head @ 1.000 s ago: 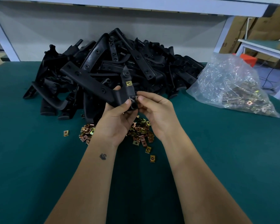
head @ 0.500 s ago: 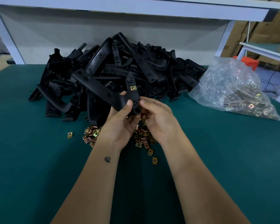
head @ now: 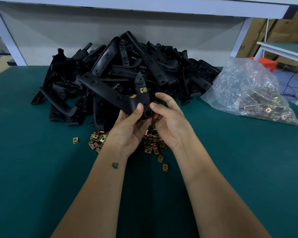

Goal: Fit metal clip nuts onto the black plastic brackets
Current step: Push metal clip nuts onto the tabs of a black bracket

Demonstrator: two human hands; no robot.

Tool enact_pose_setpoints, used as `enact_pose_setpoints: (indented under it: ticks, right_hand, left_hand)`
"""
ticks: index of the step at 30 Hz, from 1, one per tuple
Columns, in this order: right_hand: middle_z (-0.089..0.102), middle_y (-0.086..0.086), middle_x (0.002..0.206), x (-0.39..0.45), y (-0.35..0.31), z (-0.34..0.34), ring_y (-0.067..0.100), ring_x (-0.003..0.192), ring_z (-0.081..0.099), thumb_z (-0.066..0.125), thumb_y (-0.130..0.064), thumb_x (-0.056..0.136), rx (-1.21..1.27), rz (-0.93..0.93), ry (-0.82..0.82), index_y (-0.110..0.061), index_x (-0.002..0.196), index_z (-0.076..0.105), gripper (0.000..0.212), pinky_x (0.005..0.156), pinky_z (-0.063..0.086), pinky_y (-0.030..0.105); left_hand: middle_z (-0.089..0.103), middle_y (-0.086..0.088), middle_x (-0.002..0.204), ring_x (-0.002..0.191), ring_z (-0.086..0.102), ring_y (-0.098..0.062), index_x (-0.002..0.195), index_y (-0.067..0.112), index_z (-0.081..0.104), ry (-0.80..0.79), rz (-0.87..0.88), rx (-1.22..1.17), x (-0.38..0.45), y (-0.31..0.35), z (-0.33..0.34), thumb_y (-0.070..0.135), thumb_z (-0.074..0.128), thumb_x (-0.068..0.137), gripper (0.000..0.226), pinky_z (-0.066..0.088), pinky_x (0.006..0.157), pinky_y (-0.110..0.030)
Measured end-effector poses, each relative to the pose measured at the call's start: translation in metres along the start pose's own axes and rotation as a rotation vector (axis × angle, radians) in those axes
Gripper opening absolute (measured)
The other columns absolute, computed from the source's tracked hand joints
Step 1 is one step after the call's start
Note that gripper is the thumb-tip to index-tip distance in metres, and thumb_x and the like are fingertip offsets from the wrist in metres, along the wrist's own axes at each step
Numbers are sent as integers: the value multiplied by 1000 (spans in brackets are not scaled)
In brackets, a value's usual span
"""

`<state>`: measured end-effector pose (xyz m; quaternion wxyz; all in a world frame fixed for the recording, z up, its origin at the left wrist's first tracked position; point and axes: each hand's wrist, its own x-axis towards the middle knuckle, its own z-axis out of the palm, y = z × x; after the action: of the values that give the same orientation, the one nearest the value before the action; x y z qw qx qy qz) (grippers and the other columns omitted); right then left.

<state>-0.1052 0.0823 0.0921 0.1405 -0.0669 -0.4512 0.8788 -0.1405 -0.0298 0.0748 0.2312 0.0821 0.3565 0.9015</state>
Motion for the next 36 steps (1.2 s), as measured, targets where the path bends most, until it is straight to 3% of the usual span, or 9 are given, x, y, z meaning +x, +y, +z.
enact_pose_setpoints:
  ticks: [7,12,15,18,21,23,26,30,36]
  right_hand:
    - [53,1,64,-3,-1,2,15,79,59,61,11,85,-78,-17,1,-13,99,64,28,91,45,33]
    - [64,12,90,-4,0,5,19,93,63,60,3,90,-77,-63,-21,-11,103,67,20,94,50,33]
    - [71,9,91,-4,-1,9,15,86,67,54,-10,97,-71,-152,18,-10,107,68,17,78,53,26]
    - [70,-9,76,-8,-1,13,0,75,65,64,-22,91,-521,-407,134,-22,114,63,23,67,48,12]
    - [64,-13,85,-9,4,13,1,88,60,70,-34,86,-1056,-652,139,-34,131,44,52,73,44,10]
    - [60,-14,91,-8,8,13,4,93,57,69,-34,88,-1181,-695,133,-33,138,37,58,76,41,10]
    - [59,-9,91,-5,15,11,8,90,57,66,-28,92,-1165,-675,172,-29,142,34,60,76,39,11]
    - [61,-5,96,-7,21,9,10,92,58,62,-25,94,-1149,-613,178,-32,144,30,60,78,42,17]
    - [62,-17,103,-9,26,12,-12,98,56,64,-25,94,-792,-504,348,-34,138,40,51,78,40,1]
  left_hand:
    - [76,1,106,97,73,-14,115,21,64,-2,-21,100,-1,2,-1,21,72,75,41,57,72,-20]
    - [76,1,106,98,72,-11,112,21,67,14,-2,46,1,1,2,22,73,74,38,56,71,-19]
    - [76,-1,101,90,73,-11,108,19,69,51,5,-56,1,-2,4,24,73,74,35,56,66,-18]
    - [75,-6,108,90,72,-15,120,17,65,79,17,-58,1,-6,7,23,71,76,45,61,71,-25]
    - [74,-6,110,95,68,-19,120,23,63,110,43,30,3,-9,8,20,65,91,29,57,89,-35]
    - [76,-2,107,93,71,-17,120,28,63,136,59,102,2,-9,9,17,58,99,25,58,86,-35]
    - [75,3,109,101,72,-15,120,32,65,170,60,187,1,-9,10,18,58,99,26,59,87,-34]
    - [75,1,110,106,70,-19,118,26,66,241,78,310,0,-6,12,16,62,97,24,53,99,-43]
    - [76,1,104,105,70,-22,112,26,69,268,57,329,1,-10,20,22,59,99,17,56,93,-41]
